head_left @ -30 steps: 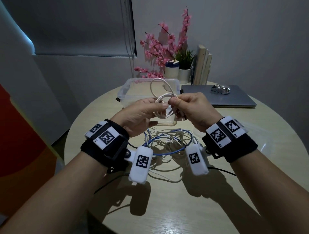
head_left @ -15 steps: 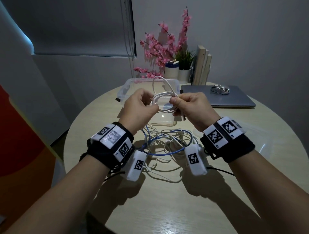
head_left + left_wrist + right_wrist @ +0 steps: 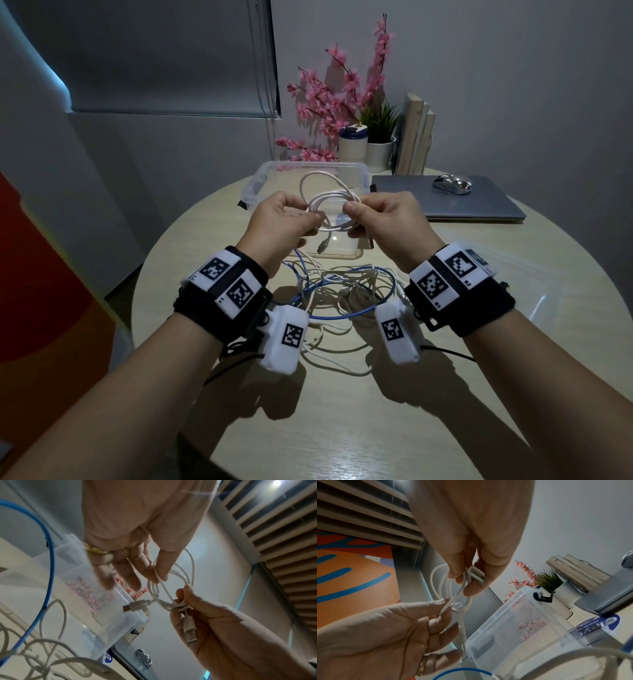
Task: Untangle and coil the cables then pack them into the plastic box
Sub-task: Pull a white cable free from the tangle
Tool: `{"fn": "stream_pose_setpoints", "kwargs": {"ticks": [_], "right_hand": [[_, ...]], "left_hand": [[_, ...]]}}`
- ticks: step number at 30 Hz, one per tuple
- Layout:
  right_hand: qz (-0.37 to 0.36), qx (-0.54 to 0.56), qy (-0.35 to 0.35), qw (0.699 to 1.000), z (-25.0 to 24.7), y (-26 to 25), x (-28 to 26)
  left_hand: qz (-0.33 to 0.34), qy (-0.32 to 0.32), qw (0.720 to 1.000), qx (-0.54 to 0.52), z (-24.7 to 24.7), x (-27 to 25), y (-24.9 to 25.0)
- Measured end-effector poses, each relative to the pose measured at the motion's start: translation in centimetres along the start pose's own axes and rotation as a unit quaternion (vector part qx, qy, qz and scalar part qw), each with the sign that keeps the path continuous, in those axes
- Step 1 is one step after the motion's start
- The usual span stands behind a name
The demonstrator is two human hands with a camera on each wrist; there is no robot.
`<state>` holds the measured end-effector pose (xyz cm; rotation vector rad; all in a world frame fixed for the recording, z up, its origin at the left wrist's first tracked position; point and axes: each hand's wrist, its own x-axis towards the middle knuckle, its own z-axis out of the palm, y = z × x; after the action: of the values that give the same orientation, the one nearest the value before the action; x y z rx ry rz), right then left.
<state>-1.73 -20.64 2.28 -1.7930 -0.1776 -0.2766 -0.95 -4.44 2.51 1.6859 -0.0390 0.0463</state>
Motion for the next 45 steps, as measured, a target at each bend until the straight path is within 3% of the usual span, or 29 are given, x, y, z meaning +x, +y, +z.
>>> {"fn": "stream_pose_setpoints", "kwargs": {"ticks": [4, 8, 10, 16, 22, 33, 38, 45], "right_hand": [[0.003, 0.017, 0.001, 1.000, 0.09, -0.02, 0.01], [0.002, 0.035, 0.006, 0.999, 0.09, 0.18, 0.15], [-0.003, 0.044, 0.006, 0.999, 0.03, 0.23, 0.26], [-0.004, 0.059, 0.001, 0.998, -0.15, 0.28, 0.23], [-0.016, 0.029, 0.009, 0.999, -0.18, 0.44, 0.20], [-0.011, -0.021, -0.011, 1.000, 0.62, 0.87, -0.25], [-0.009, 0.007, -0.032, 0.999, 0.63, 0.57, -0.32], [-0.001, 0.063, -0.029, 0.998, 0.31, 0.70, -0.29]], "left_hand": [[-0.026, -0.006, 1.000, 0.002, 0.06, 0.11, -0.15], [-0.083, -0.105, 0.990, -0.050, 0.31, -0.46, 0.01], [-0.086, -0.122, 0.984, -0.095, 0.34, -0.70, 0.12], [-0.058, -0.095, 0.979, -0.172, 0.14, -0.57, 0.40], [-0.087, -0.040, 0.956, -0.277, 0.21, -0.14, 0.01], [-0.075, -0.058, 0.974, -0.208, 0.59, -0.15, 0.17], [-0.083, -0.078, 0.973, -0.199, 0.64, -0.10, 0.02], [-0.090, -0.126, 0.985, -0.075, 0.20, -0.38, 0.32]]}}
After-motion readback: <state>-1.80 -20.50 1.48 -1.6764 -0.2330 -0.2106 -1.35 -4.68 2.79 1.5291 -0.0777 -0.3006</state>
